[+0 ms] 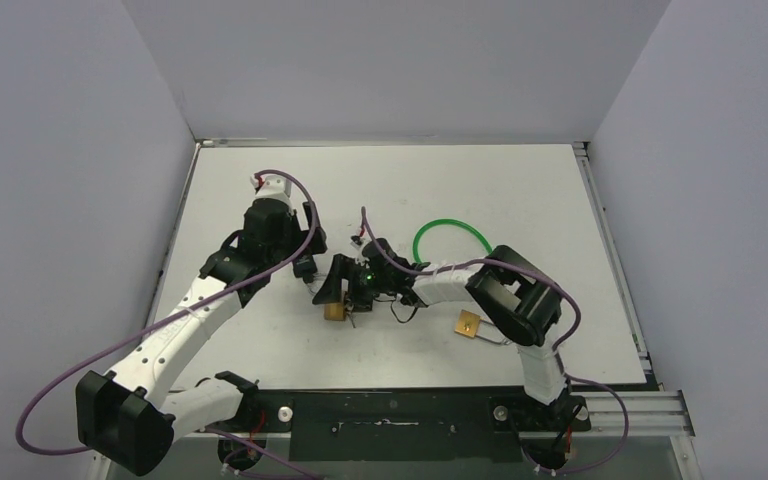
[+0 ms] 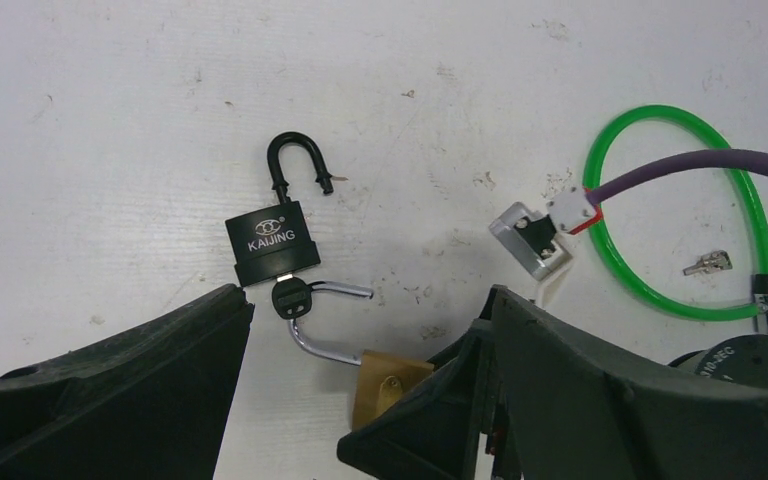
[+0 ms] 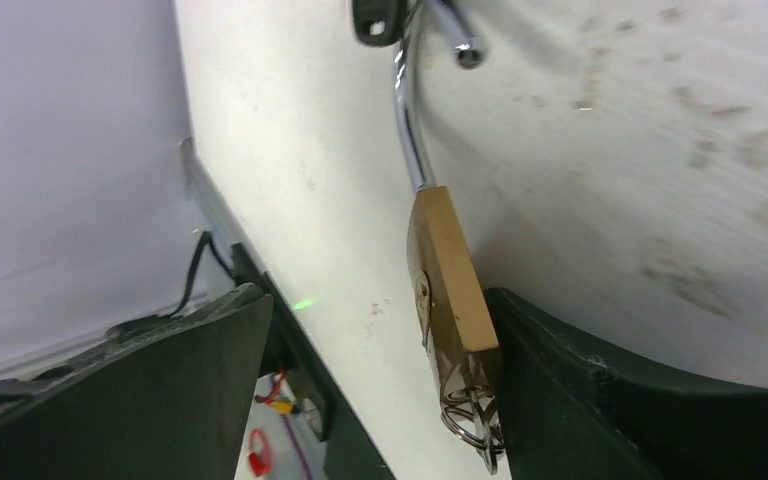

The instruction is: Unlock with the key

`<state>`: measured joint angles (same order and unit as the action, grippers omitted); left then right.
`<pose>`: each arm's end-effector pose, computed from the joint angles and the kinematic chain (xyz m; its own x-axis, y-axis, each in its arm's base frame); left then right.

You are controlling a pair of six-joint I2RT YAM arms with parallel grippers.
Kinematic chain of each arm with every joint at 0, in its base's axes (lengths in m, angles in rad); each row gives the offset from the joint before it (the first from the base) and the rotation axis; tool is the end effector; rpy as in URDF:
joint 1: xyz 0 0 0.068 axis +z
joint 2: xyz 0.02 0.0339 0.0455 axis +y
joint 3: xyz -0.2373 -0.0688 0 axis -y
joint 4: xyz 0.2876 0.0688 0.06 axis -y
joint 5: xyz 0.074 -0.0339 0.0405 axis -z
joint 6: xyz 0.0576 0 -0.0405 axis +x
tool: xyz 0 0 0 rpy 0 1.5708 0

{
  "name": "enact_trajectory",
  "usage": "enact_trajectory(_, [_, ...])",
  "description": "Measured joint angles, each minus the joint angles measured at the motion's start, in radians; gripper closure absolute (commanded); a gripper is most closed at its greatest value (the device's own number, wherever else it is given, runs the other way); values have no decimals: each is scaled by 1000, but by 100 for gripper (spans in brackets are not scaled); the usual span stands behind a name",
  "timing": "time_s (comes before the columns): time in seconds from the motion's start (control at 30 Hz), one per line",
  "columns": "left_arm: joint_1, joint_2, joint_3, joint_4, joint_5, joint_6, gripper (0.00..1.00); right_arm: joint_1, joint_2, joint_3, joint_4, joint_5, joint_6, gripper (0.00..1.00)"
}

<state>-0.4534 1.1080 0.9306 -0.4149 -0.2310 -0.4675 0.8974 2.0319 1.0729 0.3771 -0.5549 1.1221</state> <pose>0.2895 -0.1264 0.2615 -0.5632 -0.2136 -0.7982 0.0020 0.9657 -0.2598 0.2523 0.3649 0.0575 -0.9947 -0.0188 -0.1015 -0.0985 0.4678 0.8783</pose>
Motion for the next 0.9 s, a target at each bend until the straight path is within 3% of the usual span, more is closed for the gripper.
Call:
enact_trajectory(0.5, [10, -6, 0, 24, 45, -61, 13, -39, -252, -31, -389, 349, -309, 20])
enact_trajectory(0.9, [10, 2, 0, 48, 62, -76, 13, -39, -198, 35, -464, 364, -435, 48])
